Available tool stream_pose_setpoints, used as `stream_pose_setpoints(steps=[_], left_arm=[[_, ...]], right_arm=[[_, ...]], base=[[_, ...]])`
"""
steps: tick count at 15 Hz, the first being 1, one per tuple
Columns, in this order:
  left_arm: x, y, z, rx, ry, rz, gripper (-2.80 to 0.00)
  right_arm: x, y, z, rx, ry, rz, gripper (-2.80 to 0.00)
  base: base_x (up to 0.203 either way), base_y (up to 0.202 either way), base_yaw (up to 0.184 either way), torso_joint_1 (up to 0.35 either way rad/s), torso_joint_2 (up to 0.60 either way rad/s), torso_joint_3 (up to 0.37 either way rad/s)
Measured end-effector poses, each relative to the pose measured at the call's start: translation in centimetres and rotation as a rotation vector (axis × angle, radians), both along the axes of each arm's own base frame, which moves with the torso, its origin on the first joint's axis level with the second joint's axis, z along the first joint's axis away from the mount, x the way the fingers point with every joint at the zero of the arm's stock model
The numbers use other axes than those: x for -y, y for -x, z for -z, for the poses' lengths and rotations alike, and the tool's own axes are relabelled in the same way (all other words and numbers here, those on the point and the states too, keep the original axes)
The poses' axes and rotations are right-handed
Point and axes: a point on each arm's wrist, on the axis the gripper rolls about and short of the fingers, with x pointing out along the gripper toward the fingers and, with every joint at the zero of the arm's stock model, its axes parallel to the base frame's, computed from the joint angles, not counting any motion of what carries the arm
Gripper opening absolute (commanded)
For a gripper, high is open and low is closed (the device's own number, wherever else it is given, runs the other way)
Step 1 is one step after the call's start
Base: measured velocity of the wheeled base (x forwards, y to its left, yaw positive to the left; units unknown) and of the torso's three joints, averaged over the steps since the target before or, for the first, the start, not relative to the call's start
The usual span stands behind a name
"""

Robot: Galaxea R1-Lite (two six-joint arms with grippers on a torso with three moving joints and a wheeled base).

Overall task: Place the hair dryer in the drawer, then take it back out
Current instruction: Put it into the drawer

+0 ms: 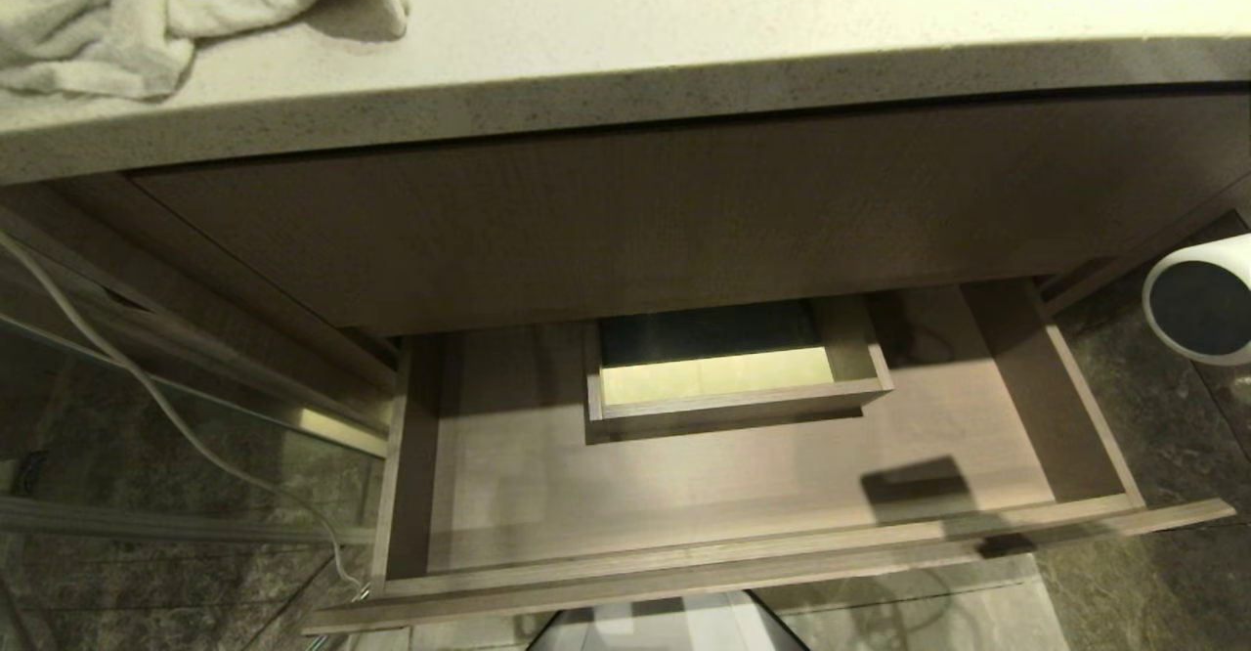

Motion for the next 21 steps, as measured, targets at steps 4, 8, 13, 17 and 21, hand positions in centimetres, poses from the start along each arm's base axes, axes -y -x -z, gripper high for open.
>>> stream_pose_setpoints(steps=[4,8,13,17,21], left_arm=[[0.00,0.00,-0.01,0.001,0.000,0.000,-2.80],[0.00,0.00,-0.02,0.002,0.000,0.000,-2.80],[0.00,0.00,-0.01,0.001,0.000,0.000,-2.80],[0.00,0.00,-0.05,0.004,0.000,0.000,-2.80],[0.00,-0.01,0.04,-0.002,0.000,0.000,-2.80]], right_arm=[[0.01,-0.03,0.09,-0.002,-0.001,-0.001,-2.80],[0.01,-0.02,0.04,-0.001,0.000,-0.001,-2.80],[-0.02,0.05,0.00,0.003,0.001,-0.001,-2.80],[-0.01,0.03,0.02,0.001,0.000,-0.001,-2.80],[0.14,-0.39,-0.05,-0.005,0.000,-0.004,-2.80]], base=[[0.000,0.000,0.000,-0.311,0.48,0.154],[0.000,0.000,0.000,-0.212,0.38,0.198],[0.000,0.000,0.000,-0.061,0.36,0.278],[0.000,0.000,0.000,-0.068,0.35,0.297],[0.000,0.000,0.000,-0.040,0.32,0.257]])
